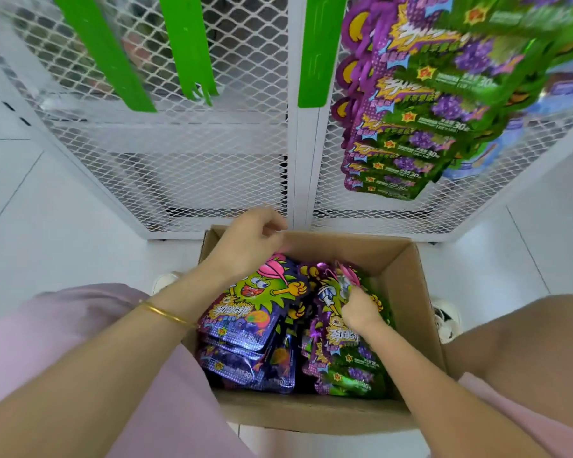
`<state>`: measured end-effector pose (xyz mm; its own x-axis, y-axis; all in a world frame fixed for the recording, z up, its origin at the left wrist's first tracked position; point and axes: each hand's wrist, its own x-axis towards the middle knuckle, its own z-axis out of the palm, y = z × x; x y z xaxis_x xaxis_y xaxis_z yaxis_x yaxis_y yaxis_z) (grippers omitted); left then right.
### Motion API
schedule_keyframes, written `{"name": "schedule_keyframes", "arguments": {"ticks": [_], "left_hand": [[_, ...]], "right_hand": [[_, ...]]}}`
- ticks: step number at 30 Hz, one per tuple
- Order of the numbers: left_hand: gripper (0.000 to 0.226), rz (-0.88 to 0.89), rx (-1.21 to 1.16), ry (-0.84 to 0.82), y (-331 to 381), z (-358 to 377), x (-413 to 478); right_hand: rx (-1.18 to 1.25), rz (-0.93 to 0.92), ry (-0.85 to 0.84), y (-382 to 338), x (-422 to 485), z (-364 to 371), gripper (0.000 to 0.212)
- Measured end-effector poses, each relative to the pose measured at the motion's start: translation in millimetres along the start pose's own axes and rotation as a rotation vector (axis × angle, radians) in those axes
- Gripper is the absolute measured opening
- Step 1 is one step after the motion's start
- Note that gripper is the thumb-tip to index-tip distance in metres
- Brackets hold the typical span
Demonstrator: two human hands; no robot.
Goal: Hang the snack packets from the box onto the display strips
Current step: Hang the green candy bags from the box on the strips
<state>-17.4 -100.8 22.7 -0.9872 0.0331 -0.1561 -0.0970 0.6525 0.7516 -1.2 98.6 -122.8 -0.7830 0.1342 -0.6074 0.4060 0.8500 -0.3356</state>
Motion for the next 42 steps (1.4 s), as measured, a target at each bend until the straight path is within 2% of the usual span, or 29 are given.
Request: {"name": "schedule_keyframes", "arguments": {"ticks": [4,6,7,9,11,14,16,17,18,20,21,22,23,25,27,29,31,35,39,42], "left_hand": [[0.018,-0.067,-0.115,-0.082,3,15,-11],[0.034,-0.209,-0.376,-0.209,11,21,-19],[0.042,-0.301,-0.562,-0.300,18,24,-21],[0.047,-0.404,-0.848,-0.399,31,27,-20],[0.038,-0.417,-0.931,-0.286,40,31,-12],[0.011,-0.416,-0.801,-0.001,45,25,-4],[0.016,-0.381,-0.756,0.017,43,13,-5],[0.018,-0.351,-0.745,-0.001,42,5,-7],[0.017,-0.317,-0.725,-0.015,41,-4,-9],[0.019,-0.251,-0.711,-0.021,42,-23,-13],[0.020,-0.217,-0.730,-0.026,43,-31,-15],[0.020,-0.188,-0.765,-0.037,43,-38,-15],[0.020,-0.167,-0.793,-0.052,44,-43,-14],[0.019,-0.141,-0.765,-0.082,48,-53,-10],[0.027,-0.064,-0.674,-0.048,56,-63,0],[0.039,0.060,-0.540,0.103,69,-71,15],[0.042,0.159,-0.391,0.265,87,-70,38],[0.044,0.229,-0.259,0.489,113,-46,87],[0.025,0.203,-0.290,0.750,123,-29,111],[0.019,0.194,-0.311,0.794,123,-24,115]], "right_hand": [[0.035,-0.080,0.019,-10,-22,-47,0.014],[0.021,-0.210,0.038,-23,-44,-66,0.012],[0.023,-0.293,0.047,-32,-57,-72,0.016],[0.040,-0.491,0.094,-50,-85,-72,0.042],[-0.009,-0.652,0.152,-62,-109,-69,0.061],[-0.144,-0.747,0.109,-68,-131,-82,0.067],[-0.070,-0.772,0.047,-71,-144,-103,0.066],[0.026,-0.751,0.081,-72,-145,-115,0.067],[0.104,-0.739,0.199,-74,-142,-128,0.067],[0.078,-0.704,0.487,-80,-128,-154,0.071],[0.075,-0.670,0.528,-83,-119,-165,0.074],[0.142,-0.633,0.464,-87,-110,-173,0.074],[0.256,-0.625,0.357,-92,-104,-179,0.067],[0.421,-0.641,0.195,-96,-97,-185,0.036],[0.452,-0.665,0.245,-93,-89,-190,0.019],[0.327,-0.640,0.419,-90,-83,-196,0.022],[0.188,-0.600,0.503,-89,-78,-200,0.028],[-0.009,-0.596,0.530,-87,-77,-202,0.027],[-0.013,-0.608,0.519,-84,-71,-204,0.023],[-0.004,-0.633,0.497,-82,-71,-208,0.027]]}}
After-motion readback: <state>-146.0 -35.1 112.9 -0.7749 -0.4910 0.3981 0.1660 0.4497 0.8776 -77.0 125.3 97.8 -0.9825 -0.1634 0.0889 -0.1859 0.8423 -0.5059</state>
